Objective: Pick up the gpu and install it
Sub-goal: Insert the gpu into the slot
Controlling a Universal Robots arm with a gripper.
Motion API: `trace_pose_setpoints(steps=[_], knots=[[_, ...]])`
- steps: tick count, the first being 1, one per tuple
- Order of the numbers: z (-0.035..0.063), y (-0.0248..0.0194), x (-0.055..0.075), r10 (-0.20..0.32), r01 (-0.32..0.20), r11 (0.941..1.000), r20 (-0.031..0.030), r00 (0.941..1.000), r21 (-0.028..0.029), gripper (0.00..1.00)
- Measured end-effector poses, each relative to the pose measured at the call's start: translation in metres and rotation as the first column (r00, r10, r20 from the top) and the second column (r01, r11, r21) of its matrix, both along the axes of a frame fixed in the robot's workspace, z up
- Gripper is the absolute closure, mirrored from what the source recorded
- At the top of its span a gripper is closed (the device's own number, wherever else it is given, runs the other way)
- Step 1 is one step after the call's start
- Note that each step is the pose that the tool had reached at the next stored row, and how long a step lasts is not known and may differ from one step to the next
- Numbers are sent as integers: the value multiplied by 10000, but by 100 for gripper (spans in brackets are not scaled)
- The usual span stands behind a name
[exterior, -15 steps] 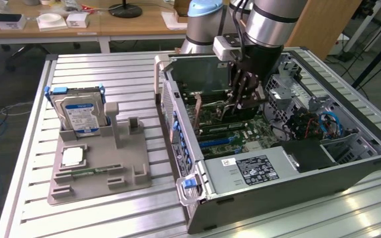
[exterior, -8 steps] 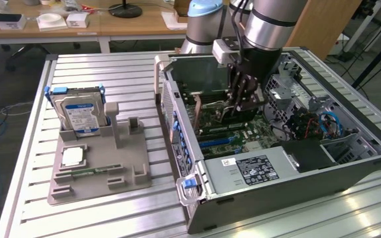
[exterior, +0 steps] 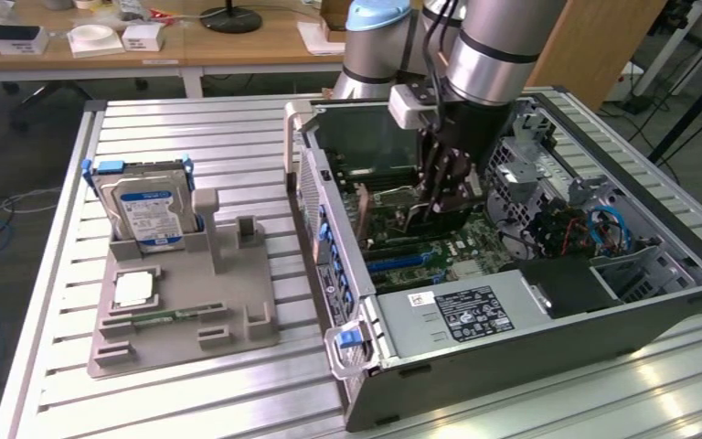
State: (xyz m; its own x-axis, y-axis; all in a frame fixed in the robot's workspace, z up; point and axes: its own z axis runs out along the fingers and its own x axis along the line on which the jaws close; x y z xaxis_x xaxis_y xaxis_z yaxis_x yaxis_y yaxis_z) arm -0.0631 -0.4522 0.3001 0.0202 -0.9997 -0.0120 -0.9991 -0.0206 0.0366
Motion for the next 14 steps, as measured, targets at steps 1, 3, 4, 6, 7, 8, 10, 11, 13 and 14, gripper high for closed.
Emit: trace_pose_setpoints(steps=[1, 3, 4, 6, 7, 8, 10, 11, 13, 14], knots=[[-18, 0, 0, 0, 0, 10000, 1, 10000, -1, 74], [-45, 0, -4, -1, 1, 10000, 0, 10000, -4, 74], [-51, 0, -8, -2, 2, 10000, 0, 10000, -3, 74], [-61, 0, -18, 0, 0, 10000, 0, 10000, -5, 74], [-67, 0, -27, 1, -1, 10000, 0, 10000, -5, 74], [-74, 0, -38, 1, -1, 10000, 1, 10000, -6, 74], [-91, 0, -60, 0, 0, 10000, 0, 10000, -10, 74], [-99, 0, -70, 0, 0, 10000, 0, 10000, -12, 74], [-115, 0, -87, 0, 0, 10000, 0, 10000, -19, 74], [-121, 0, -93, 0, 0, 10000, 0, 10000, -24, 74]])
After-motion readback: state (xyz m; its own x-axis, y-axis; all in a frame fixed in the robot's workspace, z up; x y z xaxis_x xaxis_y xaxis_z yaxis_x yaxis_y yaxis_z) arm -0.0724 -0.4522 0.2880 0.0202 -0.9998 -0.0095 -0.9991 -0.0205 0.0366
